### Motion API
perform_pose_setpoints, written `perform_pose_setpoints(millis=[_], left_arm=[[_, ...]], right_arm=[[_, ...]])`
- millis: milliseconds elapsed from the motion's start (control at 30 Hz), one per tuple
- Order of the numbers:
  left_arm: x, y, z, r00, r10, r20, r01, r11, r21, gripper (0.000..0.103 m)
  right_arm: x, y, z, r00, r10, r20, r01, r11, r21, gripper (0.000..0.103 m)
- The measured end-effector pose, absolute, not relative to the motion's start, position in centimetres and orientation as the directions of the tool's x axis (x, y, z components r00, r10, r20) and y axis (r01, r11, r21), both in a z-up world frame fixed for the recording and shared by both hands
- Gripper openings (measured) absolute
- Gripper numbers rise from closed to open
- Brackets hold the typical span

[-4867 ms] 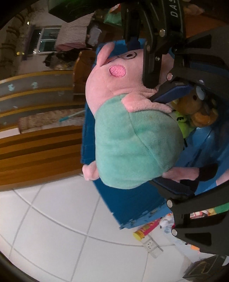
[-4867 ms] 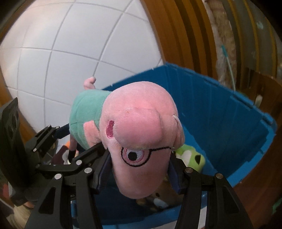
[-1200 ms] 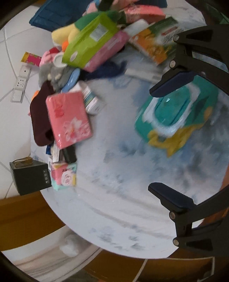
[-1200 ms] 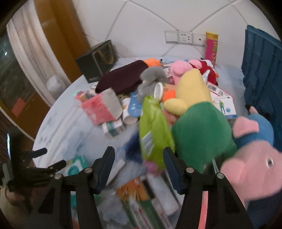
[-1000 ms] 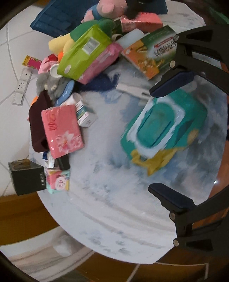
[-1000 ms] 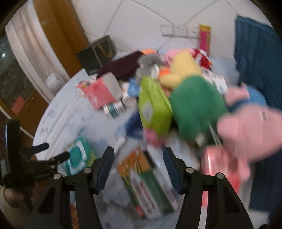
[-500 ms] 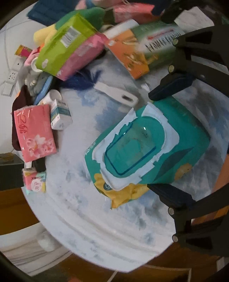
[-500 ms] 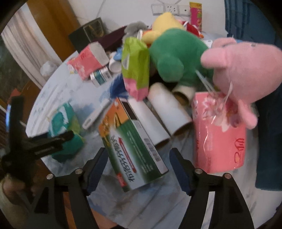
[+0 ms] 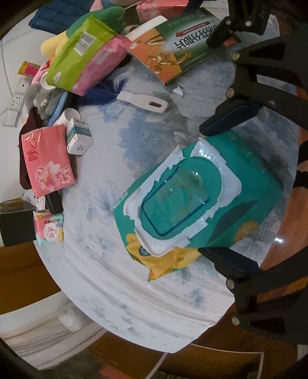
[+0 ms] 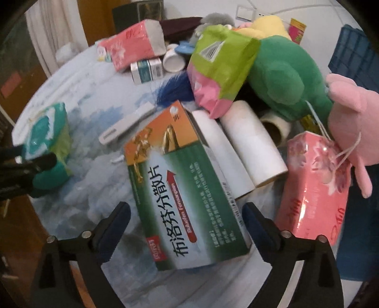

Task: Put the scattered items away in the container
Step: 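Grasp the teal wet-wipe pack with the left gripper while the right grasps a green box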

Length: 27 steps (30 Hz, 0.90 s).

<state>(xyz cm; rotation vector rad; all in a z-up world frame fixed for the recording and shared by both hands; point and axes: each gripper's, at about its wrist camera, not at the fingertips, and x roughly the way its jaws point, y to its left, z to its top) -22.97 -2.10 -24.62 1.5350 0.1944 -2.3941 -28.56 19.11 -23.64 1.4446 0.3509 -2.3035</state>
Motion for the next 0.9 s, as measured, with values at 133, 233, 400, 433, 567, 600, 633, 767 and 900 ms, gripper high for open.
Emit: perform_pose_setpoints(millis=[133, 233, 400, 433, 567, 600, 633, 767, 900], left_arm=[[-22.1, -2.3, -24.7, -0.405, -0.159, -0.901, 0.312, -0.950, 0.027, 0.090], [-21.6, -2.0, -24.6, -0.412, -0.161, -0.897, 0.304, -0.952, 0.031, 0.087], [-21.6, -0.3, -24.2, -0.429, -0.124, -0.895, 0.267, -0.964, 0.005, 0.079], [-21.5, -0.2, -24.2, -0.430, -0.122, -0.895, 0.266, -0.964, 0.004, 0.079], [-21.5, 0.2, -24.4, -0.430, -0.116, -0.895, 0.260, -0.966, 0.000, 0.075], [-21.5, 0.3, -24.4, -0.430, -0.115, -0.895, 0.259, -0.966, -0.001, 0.075], [-21.5, 0.4, -24.4, -0.430, -0.113, -0.896, 0.257, -0.966, -0.002, 0.075], [-21.5, 0.8, -24.6, -0.431, -0.107, -0.896, 0.252, -0.968, -0.005, 0.077], [-21.5, 1.1, -24.7, -0.431, -0.101, -0.897, 0.246, -0.969, -0.009, 0.079]], right_arm=[[-28.4, 21.6, -23.6, -0.376, -0.287, -0.881, 0.390, -0.911, 0.130, 0.100], [-28.6, 23.7, -23.9, -0.354, -0.335, -0.873, 0.332, -0.918, 0.218, 0.100], [-29.3, 25.4, -24.9, -0.297, -0.413, -0.861, 0.288, -0.898, 0.332, 0.074], [-29.4, 25.5, -25.1, -0.285, -0.433, -0.856, 0.286, -0.890, 0.355, 0.065], [-28.9, 24.7, -23.9, -0.286, -0.472, -0.834, 0.312, -0.869, 0.384, 0.040], [-28.8, 24.4, -23.6, -0.288, -0.477, -0.830, 0.326, -0.864, 0.384, 0.035], [-28.8, 24.1, -23.4, -0.287, -0.482, -0.828, 0.338, -0.860, 0.383, 0.033], [-28.7, 22.8, -22.8, -0.277, -0.501, -0.820, 0.381, -0.841, 0.385, 0.028], [-28.4, 21.6, -22.7, -0.275, -0.499, -0.822, 0.433, -0.827, 0.357, 0.028]])
